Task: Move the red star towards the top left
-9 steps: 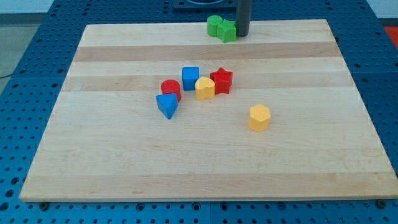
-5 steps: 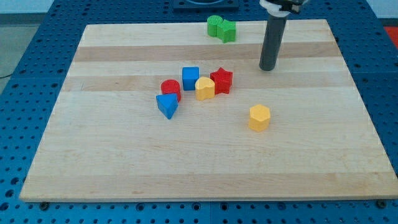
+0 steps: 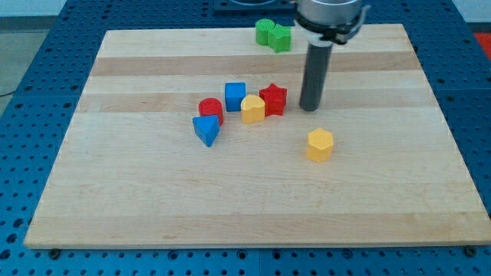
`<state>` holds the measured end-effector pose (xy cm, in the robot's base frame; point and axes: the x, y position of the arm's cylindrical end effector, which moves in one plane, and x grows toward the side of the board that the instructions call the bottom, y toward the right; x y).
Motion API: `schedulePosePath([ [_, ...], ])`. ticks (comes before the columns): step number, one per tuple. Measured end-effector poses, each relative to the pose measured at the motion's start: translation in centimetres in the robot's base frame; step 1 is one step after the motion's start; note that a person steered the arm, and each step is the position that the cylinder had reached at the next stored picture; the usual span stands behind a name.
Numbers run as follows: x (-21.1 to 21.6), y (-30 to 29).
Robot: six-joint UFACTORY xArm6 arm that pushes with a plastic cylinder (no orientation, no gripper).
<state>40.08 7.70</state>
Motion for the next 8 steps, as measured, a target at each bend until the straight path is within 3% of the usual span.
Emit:
schedulePosePath([
  [3, -0.4, -4.1],
  [6, -6.4, -15.4],
  [8, -1.3, -16.6],
])
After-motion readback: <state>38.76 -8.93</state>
